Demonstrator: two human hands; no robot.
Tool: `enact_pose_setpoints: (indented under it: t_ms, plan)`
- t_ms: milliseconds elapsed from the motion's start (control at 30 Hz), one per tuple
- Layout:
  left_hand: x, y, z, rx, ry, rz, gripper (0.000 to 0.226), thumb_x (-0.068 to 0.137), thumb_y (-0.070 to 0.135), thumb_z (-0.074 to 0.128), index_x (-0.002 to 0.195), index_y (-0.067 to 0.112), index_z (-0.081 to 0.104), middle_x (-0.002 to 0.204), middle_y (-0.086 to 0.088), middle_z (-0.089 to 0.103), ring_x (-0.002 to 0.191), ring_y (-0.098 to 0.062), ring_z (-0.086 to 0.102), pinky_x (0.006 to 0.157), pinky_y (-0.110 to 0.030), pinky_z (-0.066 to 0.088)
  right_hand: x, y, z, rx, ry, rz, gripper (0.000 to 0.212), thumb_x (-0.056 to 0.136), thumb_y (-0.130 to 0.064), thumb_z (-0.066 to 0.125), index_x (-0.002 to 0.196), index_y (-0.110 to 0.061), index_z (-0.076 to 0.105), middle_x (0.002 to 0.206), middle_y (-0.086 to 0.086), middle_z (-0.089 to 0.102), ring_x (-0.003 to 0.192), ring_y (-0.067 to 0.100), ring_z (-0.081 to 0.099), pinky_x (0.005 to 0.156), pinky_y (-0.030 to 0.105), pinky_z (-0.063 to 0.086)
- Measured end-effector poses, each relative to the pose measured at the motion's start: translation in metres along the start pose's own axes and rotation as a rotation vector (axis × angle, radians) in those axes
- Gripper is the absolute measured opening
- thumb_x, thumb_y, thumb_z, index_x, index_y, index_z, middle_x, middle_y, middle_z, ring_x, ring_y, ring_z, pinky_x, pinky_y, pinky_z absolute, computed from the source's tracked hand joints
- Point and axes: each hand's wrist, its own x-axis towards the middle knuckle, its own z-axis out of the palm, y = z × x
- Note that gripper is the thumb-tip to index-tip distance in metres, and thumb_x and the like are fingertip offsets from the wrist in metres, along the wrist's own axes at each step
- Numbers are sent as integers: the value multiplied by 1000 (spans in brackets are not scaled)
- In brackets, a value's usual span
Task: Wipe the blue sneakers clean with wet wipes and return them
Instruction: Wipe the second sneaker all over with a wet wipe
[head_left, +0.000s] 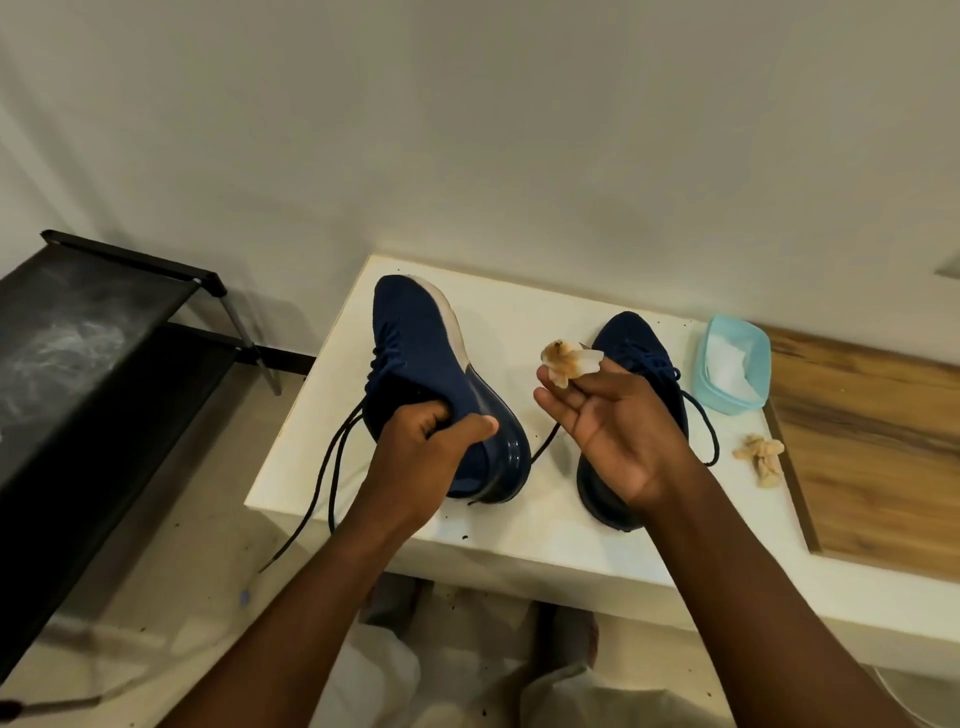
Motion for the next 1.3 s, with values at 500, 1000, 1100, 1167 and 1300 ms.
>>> enact_pose_setpoints:
  t_ms: [500, 1000, 1100, 1167, 1300]
  plan:
    - [6, 3, -10, 40, -15, -115, 14, 85, 20, 73, 78, 10, 68, 78, 3, 68, 79, -13, 66, 56, -25, 53, -3, 3, 10, -325, 30, -143, 14, 90, -18, 61, 95, -5, 65, 93, 8, 67, 87, 24, 64, 74, 34, 55]
    - [9, 7, -16, 64, -7, -113, 23, 86, 16, 74, 67, 11, 61, 54, 16, 61, 57, 1, 64, 40, -17, 43, 2, 9, 1, -1316, 212, -540, 22, 100, -31, 56, 83, -25, 69, 65, -13, 59, 66, -4, 57, 59, 7, 39]
    - [8, 8, -16, 67, 4, -115, 20, 86, 17, 74, 70, 12, 64, 64, 10, 65, 64, -6, 66, 41, -20, 46, 4, 7, 0, -1368, 175, -599, 32, 102, -28, 53, 71, -27, 63, 66, -11, 53, 69, 0, 51, 62, 11, 35]
    - [8, 9, -15, 75, 5, -122, 16, 85, 18, 74, 74, 13, 65, 74, 4, 66, 70, -11, 65, 42, -24, 51, 7, 8, -2, -1342, 139, -613, 24, 100, -25, 57, 79, -31, 68, 78, -14, 59, 78, 0, 55, 74, 18, 43]
    - [7, 10, -13, 23, 14, -163, 10, 86, 15, 73, 79, 15, 65, 81, 1, 66, 74, -18, 65, 44, -31, 53, 3, 8, 3, -1099, 175, -546, 16, 94, -32, 67, 94, -19, 76, 83, -7, 73, 77, 12, 69, 72, 31, 59]
